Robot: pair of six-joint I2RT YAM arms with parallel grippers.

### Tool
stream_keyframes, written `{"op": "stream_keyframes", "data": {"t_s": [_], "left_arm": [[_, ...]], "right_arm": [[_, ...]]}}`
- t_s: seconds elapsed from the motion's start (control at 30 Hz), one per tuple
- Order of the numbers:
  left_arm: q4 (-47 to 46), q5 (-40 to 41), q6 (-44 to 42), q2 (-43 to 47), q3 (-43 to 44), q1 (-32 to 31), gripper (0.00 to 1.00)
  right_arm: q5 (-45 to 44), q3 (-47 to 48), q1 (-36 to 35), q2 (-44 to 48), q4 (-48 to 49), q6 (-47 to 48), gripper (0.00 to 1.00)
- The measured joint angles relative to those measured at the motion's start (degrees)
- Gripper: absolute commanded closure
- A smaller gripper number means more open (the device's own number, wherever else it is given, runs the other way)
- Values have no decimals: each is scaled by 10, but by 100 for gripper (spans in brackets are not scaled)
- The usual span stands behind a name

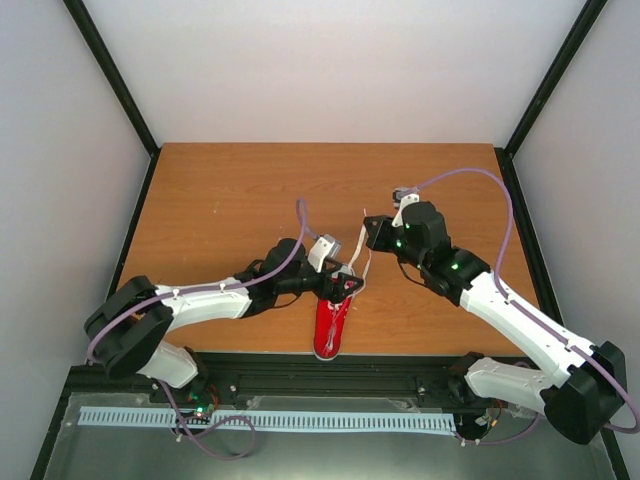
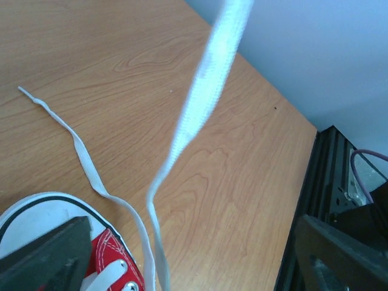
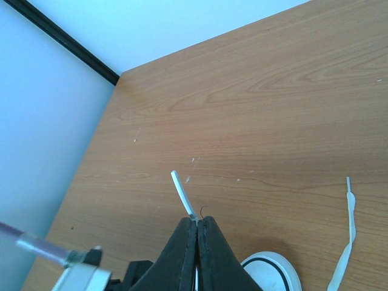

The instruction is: Tie the shoes

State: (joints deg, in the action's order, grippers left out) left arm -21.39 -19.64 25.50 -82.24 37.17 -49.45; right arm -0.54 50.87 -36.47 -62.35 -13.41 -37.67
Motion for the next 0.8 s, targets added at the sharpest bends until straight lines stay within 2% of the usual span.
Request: {"op": "stream_keyframes", "data": {"t_s": [0.17, 0.33, 0.47, 0.53, 0.77, 0.8], "left_arm": [[-5, 8, -5, -43, 25, -1, 36], [-18, 8, 2, -78, 47, -1, 51], [-30, 9, 11, -82, 57, -1, 83], [-37, 11, 17, -82, 62, -1, 97], [-40, 31, 31, -56, 45, 2, 99], [-32, 38, 33, -39, 35, 6, 99]], "right_arm": [[2, 1, 0, 1, 3, -7, 97], [1, 1, 0, 4, 3, -8, 97], [-5, 1, 0, 4, 3, -7, 97], [-10, 1, 0, 4, 1, -7, 97], [-30, 25, 0, -34, -8, 19, 97], [-33, 31, 0, -46, -8, 24, 93]]}}
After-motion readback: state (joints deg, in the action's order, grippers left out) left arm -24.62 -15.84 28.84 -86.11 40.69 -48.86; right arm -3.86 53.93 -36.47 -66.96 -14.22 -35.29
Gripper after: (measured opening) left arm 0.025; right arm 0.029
